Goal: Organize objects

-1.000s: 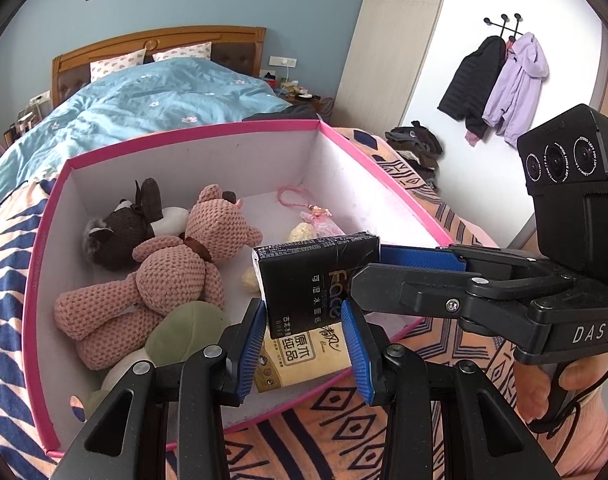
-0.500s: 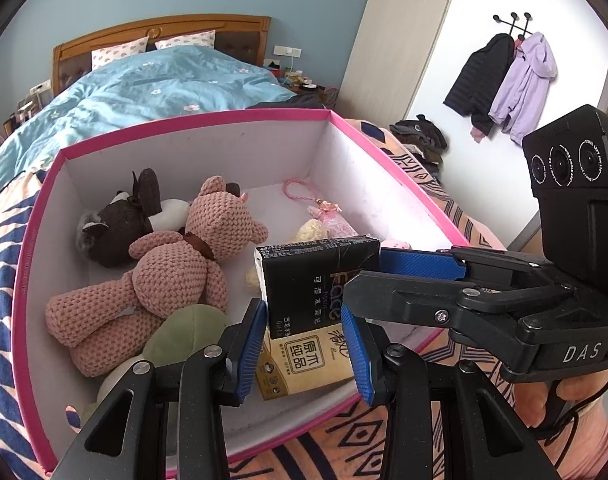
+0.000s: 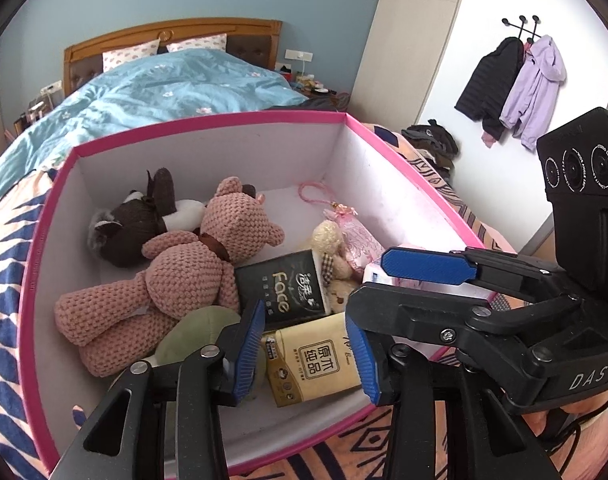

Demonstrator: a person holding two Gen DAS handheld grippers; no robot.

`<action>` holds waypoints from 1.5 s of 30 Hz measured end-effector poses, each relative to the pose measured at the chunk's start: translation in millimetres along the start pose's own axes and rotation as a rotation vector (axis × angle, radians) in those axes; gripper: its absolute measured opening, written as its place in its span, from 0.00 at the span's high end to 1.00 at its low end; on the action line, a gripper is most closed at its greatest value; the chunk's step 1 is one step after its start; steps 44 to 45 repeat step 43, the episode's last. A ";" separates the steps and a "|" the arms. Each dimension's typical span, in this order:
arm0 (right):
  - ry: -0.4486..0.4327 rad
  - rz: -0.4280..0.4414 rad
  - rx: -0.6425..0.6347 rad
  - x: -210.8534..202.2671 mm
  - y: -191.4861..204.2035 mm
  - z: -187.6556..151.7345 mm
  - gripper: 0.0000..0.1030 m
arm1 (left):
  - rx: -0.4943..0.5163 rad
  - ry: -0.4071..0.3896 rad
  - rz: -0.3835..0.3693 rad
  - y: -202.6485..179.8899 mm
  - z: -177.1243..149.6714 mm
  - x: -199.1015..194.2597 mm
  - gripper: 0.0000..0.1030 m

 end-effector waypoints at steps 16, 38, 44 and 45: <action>-0.144 -0.111 -0.153 -59.0 41.5 -37.0 0.06 | 0.049 -0.248 0.074 -5.6 -49.4 -83.8 0.03; -0.131 -0.348 -0.206 -61.6 61.6 -114.9 0.00 | -0.093 -0.256 0.242 18.6 -123.3 -100.4 0.00; -0.132 -0.349 -0.202 -62.6 65.2 -119.3 0.00 | -0.113 -0.268 0.282 21.0 -129.8 -99.6 0.00; -0.132 -0.349 -0.202 -62.6 65.2 -119.3 0.00 | -0.113 -0.268 0.282 21.0 -129.8 -99.6 0.00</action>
Point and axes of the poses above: each gripper's, at about its wrist camera, not at the fingertips, and x roughly the way its jaws point, y to its left, z to its top, the point moved 2 cm from there along x, roughly the way its jaws point, and after that the axes turned 7 degrees about -x, right-handed, at the moved point
